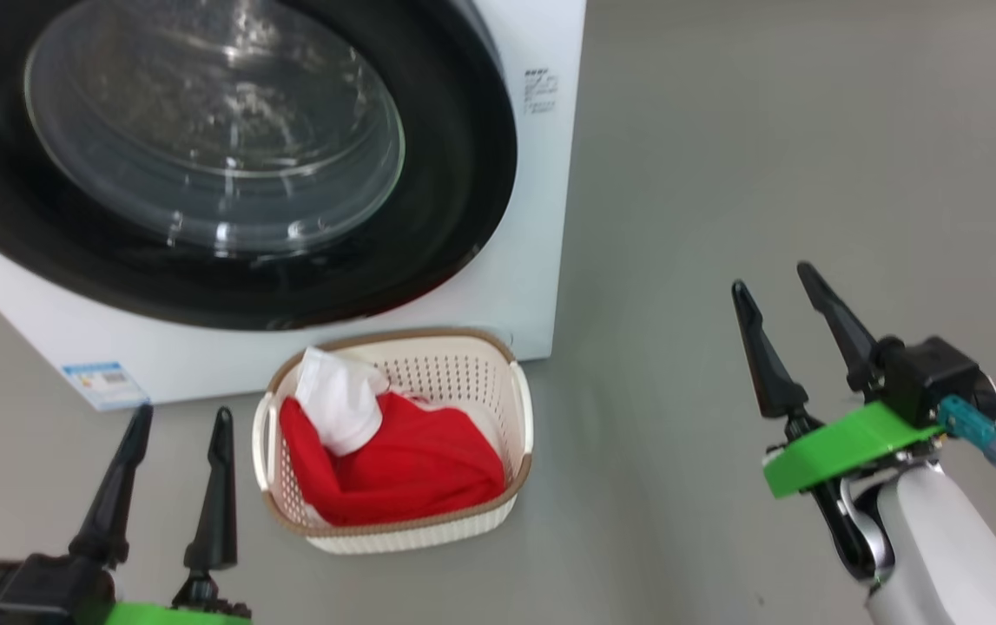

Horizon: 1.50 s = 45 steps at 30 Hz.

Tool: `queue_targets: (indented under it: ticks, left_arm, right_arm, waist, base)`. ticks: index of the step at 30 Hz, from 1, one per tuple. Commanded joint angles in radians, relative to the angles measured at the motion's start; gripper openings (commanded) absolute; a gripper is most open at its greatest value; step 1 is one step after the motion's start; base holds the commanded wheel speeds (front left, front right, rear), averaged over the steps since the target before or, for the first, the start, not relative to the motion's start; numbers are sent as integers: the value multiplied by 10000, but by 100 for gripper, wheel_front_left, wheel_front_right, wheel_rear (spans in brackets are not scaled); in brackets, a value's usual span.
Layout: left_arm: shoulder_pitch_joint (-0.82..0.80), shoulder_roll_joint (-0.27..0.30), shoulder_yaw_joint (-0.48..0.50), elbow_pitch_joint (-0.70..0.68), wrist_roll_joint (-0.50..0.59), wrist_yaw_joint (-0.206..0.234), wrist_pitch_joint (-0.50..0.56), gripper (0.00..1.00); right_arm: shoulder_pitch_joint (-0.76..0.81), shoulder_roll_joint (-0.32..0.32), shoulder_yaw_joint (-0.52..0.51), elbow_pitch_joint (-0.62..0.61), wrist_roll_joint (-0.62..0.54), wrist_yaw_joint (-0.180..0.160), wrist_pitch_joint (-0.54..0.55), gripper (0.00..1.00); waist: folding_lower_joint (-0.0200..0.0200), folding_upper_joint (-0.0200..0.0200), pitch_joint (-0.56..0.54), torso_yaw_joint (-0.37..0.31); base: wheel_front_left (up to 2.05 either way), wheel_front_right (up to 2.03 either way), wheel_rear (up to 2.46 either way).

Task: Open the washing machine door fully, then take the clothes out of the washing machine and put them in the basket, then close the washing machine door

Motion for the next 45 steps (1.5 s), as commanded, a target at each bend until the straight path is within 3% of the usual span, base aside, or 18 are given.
queue_targets:
  ticks: [1,20,39,40,45]
  left_arm:
    - [-10,132,405,-176,121,-51,-49,100]
    - [1159,-48,1094,-231,166,-37,-49,100]
    - [1579,-132,841,-291,619,46,-49,100]
    - [1724,-224,528,-40,556,25,0,0]
    - [1714,-438,433,594,524,19,47,0]
  right_arm:
    - [132,-77,102,-371,-89,-11,-51,100]
    - [2362,-300,-505,-1793,-226,-11,-51,100]
    - [3028,-439,-703,-2082,-335,-11,-51,100]
    - [3137,-263,-876,-1817,-173,0,2,0]
    - [3393,-53,-826,-1237,-74,0,36,0]
  waist:
    - [0,0,-515,-300]
    - [0,0,-1257,-440]
    - [0,0,-1429,-346]
    - [0,0,-1430,-347]
    - [0,0,-1429,-342]
  base:
    - [0,0,0]
    - [0,0,0]
    - [0,0,0]
    - [0,0,0]
    - [0,0,0]
